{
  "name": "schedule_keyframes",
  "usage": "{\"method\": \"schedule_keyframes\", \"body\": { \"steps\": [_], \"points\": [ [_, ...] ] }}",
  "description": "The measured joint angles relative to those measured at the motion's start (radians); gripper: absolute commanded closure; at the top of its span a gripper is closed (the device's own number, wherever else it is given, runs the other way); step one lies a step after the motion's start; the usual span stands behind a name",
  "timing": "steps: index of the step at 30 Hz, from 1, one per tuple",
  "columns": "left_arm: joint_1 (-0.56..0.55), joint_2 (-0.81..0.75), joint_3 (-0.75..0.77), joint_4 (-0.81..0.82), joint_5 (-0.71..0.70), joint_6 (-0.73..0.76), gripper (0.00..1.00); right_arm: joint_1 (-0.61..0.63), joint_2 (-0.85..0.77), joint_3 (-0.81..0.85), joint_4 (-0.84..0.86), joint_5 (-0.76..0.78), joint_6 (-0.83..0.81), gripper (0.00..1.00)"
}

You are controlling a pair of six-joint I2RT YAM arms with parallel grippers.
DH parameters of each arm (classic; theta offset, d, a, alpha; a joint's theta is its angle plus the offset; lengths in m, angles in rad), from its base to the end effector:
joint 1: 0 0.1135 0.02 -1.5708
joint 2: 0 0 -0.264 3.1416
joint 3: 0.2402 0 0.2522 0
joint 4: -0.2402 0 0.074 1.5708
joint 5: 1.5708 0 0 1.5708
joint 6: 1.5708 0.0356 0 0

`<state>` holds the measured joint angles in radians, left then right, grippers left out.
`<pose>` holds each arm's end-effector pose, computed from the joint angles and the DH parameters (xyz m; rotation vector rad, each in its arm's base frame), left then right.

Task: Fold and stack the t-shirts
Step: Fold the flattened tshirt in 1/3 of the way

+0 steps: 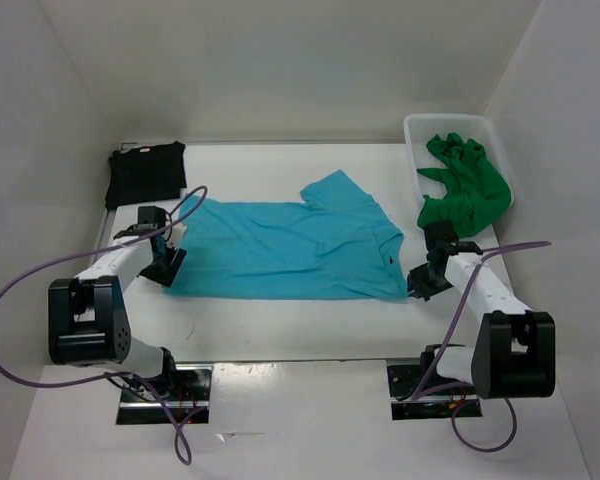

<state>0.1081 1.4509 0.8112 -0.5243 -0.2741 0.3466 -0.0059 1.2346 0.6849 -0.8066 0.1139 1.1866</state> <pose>0.2610 0.0380 0.1781 0.2508 2.7543 0.5000 0.1964 -0.0052 0.1790 1.6433 2.3897 0.0364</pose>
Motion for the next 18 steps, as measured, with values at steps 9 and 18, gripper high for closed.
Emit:
{"method": "schedule_keyframes", "body": {
  "steps": [9,18],
  "points": [
    [-0.003,0.073,-0.007,-0.003,0.002,0.044,0.27,-0.005,0.051,0.003,0.0,-0.024,-0.031,0.54],
    [-0.005,0.174,0.068,-0.052,0.026,0.048,0.75,-0.005,0.119,-0.014,0.047,-0.073,-0.049,0.6]
  ]
}}
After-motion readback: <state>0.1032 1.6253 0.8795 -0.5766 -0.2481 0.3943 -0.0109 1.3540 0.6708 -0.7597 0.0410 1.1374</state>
